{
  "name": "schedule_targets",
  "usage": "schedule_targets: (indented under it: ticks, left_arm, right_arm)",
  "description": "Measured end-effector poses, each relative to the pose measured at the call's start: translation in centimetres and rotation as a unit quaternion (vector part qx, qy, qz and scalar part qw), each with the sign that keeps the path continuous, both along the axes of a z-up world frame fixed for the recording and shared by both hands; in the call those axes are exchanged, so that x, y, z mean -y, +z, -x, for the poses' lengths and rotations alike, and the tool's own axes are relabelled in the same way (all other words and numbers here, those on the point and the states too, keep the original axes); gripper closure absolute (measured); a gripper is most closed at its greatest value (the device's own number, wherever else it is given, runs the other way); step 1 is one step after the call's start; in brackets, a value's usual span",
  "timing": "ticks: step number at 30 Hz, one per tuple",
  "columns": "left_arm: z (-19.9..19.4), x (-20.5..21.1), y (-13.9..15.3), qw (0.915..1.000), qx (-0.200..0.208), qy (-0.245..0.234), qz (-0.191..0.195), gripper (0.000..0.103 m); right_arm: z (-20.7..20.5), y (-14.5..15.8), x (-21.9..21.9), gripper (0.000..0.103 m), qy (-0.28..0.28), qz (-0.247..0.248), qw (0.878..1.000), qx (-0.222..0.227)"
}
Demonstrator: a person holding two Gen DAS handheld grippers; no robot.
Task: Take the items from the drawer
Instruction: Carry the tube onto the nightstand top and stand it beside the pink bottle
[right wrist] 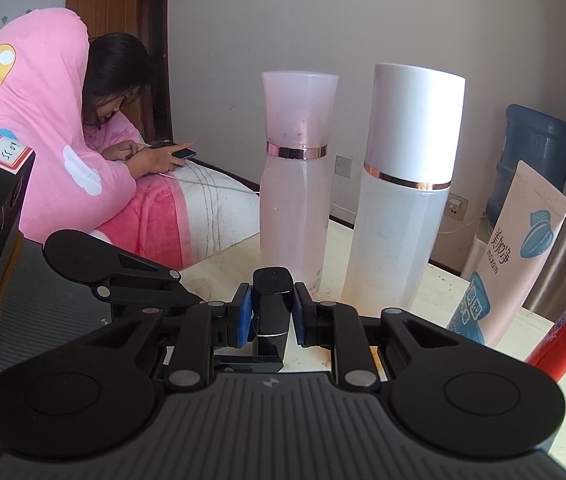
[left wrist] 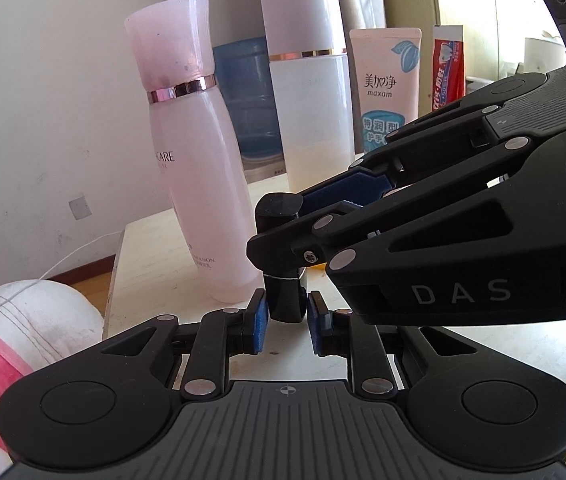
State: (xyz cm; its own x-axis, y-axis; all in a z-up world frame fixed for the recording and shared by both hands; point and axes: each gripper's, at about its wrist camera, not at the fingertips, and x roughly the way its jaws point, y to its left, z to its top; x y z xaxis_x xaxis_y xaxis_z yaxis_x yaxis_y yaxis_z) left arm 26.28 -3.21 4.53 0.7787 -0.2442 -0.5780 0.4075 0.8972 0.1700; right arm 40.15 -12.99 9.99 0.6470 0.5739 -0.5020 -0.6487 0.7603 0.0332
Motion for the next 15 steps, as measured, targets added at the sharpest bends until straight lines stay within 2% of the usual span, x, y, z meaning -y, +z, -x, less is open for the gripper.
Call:
schedule_targets:
  ticks: [6,13,15]
  left_arm:
    - [0.7,0.3,0.1,1.0,-0.002,-0.005,-0.007,0.08]
    - [2.7,0.6,0.2,1.0,-0.002,-0.005,0.004,0.08]
    - [1.3,0.4,0.0,1.0,-0.002,-0.004,0.007,0.08]
  right_arm:
    - [-0.6,-0.3,-0.3,0.082,-0.007,-0.007,1.0,-0.005]
    - [-0.6,-0.4,-0.3,0.079,-0.01,-0.004,1.0,-0.011]
    - [-0.7,-0.6,-0.2,0.079,-0.013,-0.003,1.0,-0.015]
